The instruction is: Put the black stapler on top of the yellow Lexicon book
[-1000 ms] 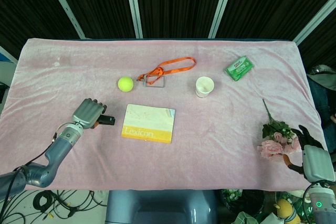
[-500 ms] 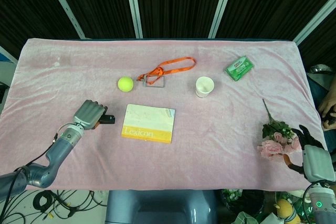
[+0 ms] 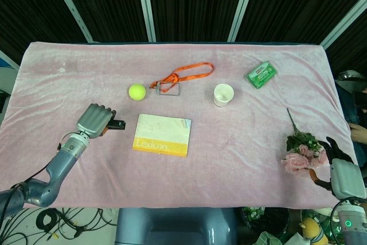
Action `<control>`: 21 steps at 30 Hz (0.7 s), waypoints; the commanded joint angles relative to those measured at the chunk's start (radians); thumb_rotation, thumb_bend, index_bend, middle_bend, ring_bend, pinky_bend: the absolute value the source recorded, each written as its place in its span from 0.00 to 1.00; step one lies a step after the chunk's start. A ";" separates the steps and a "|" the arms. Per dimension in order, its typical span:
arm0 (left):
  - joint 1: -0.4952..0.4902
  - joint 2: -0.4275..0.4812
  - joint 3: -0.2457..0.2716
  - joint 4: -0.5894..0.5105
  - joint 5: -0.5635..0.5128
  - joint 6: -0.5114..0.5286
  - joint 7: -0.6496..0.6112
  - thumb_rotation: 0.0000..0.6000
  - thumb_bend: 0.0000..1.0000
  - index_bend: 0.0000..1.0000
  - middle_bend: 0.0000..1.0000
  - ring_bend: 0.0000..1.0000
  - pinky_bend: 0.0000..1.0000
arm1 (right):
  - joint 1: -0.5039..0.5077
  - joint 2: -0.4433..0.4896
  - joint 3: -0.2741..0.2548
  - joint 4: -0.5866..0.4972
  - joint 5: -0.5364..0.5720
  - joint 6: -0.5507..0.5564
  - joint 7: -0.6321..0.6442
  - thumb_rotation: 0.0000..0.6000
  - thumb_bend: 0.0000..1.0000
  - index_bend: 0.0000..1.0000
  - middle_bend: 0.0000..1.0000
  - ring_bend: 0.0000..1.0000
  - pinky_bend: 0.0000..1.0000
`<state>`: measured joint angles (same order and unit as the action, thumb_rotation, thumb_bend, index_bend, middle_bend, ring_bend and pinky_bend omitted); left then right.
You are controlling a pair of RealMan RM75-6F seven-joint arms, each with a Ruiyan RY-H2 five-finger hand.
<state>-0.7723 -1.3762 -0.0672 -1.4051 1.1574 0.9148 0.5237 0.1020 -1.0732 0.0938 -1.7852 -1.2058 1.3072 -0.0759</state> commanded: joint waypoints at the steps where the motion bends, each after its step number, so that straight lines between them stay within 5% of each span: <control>1: -0.015 0.014 -0.013 -0.027 0.033 0.016 0.007 1.00 0.46 0.53 0.57 0.46 0.54 | 0.000 0.000 0.000 0.000 0.001 -0.001 0.000 1.00 0.26 0.17 0.06 0.19 0.21; 9: -0.101 -0.047 -0.067 -0.054 0.034 -0.022 0.079 1.00 0.46 0.53 0.57 0.46 0.54 | 0.002 0.001 0.001 0.000 0.002 -0.003 0.000 1.00 0.26 0.17 0.06 0.19 0.21; 21: -0.225 -0.242 -0.126 -0.005 -0.269 -0.055 0.353 1.00 0.46 0.54 0.56 0.47 0.55 | 0.001 0.005 0.002 0.004 0.004 -0.008 0.015 1.00 0.26 0.17 0.06 0.19 0.21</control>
<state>-0.9665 -1.5747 -0.1806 -1.4260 0.9462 0.8579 0.8200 0.1035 -1.0688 0.0956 -1.7812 -1.2013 1.2991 -0.0610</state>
